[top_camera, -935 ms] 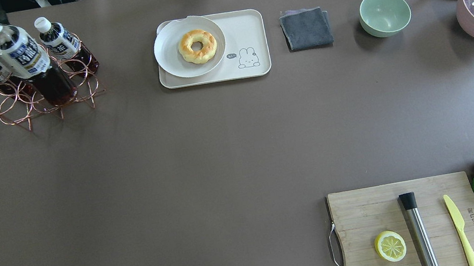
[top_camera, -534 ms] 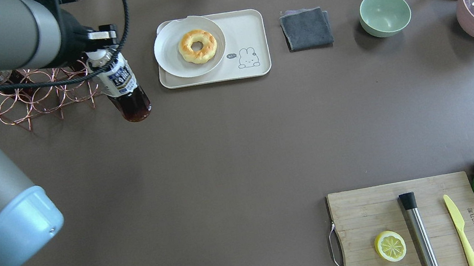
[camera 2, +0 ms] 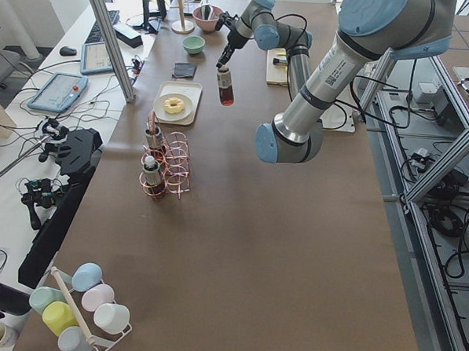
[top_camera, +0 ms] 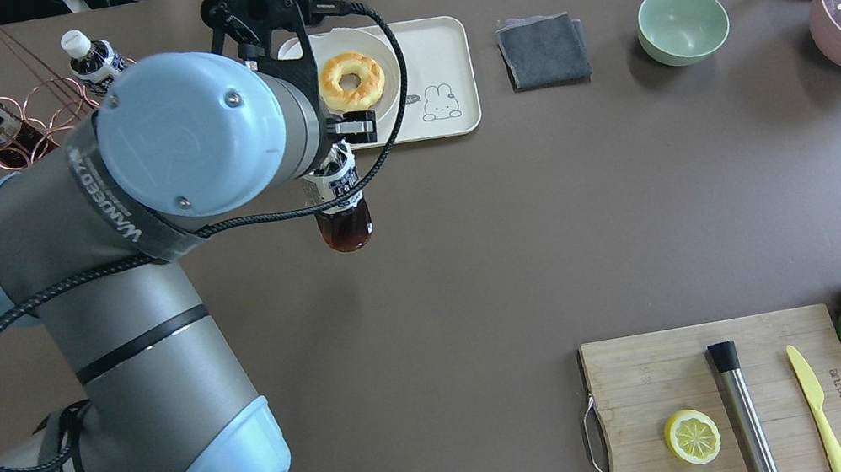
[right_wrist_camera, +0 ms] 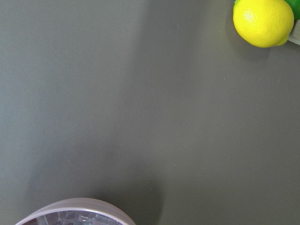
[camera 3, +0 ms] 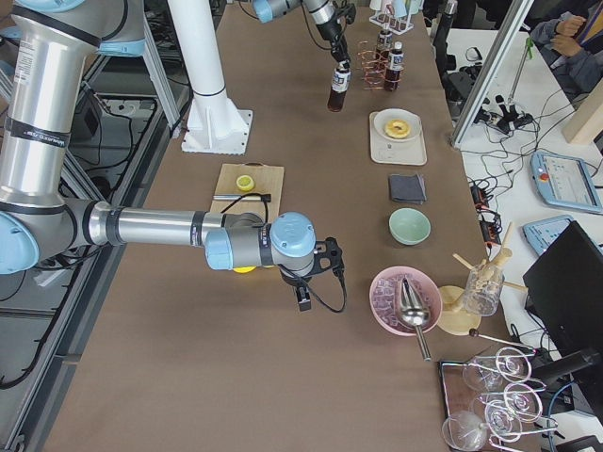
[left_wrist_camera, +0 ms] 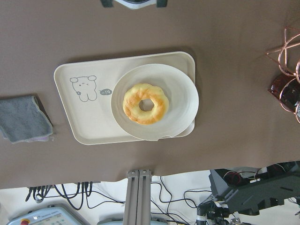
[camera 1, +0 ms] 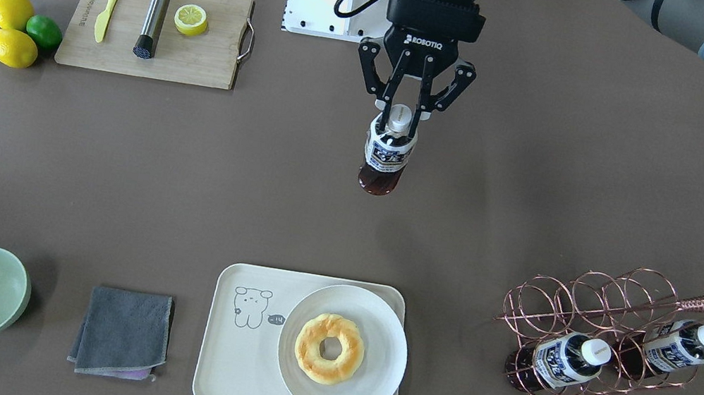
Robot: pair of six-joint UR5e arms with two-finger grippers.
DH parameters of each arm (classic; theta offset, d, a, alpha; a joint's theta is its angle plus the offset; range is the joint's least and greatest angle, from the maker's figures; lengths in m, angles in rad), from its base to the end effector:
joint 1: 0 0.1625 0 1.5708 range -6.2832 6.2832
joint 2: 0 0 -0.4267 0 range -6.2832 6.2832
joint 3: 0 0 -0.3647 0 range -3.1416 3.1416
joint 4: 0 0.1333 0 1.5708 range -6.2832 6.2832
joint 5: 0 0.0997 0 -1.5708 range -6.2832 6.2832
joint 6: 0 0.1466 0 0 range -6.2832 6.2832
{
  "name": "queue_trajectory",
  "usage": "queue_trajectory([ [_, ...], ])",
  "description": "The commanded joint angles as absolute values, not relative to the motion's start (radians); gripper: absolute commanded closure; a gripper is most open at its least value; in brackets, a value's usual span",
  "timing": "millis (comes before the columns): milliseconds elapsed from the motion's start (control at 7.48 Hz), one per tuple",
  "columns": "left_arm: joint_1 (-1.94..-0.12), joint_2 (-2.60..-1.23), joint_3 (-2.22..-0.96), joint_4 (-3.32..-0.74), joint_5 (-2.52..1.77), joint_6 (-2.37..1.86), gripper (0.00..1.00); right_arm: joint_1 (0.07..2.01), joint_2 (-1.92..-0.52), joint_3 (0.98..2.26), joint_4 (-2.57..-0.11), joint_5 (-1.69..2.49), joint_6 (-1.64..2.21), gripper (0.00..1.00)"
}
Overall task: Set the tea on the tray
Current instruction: 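Lift the tea bottle out of the rack and carry it toward the tray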
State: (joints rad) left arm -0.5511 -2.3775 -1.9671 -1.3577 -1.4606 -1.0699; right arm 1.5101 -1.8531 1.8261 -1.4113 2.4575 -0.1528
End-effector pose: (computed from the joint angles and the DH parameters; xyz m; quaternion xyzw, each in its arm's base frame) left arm 0.4463 -0.4497 0.1140 0.2800 0.3858 -0.0482 0.8777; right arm -0.0020 -0.3573 0.6608 0.0794 -0.4248 -0.1243 0.8932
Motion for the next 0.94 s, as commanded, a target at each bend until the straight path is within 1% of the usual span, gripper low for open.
queue_trajectory([
  [0,-0.444,-2.381,-1.899,-1.448,-1.349,-1.104,1.0,1.509,-1.855,1.825,-1.411,2.457,-0.158,0.0],
  [802,-0.382,-2.368,-1.885,-1.454,-1.301,-1.146,1.0,1.509,-1.856,1.827,-1.411,2.457,-0.161,0.0],
])
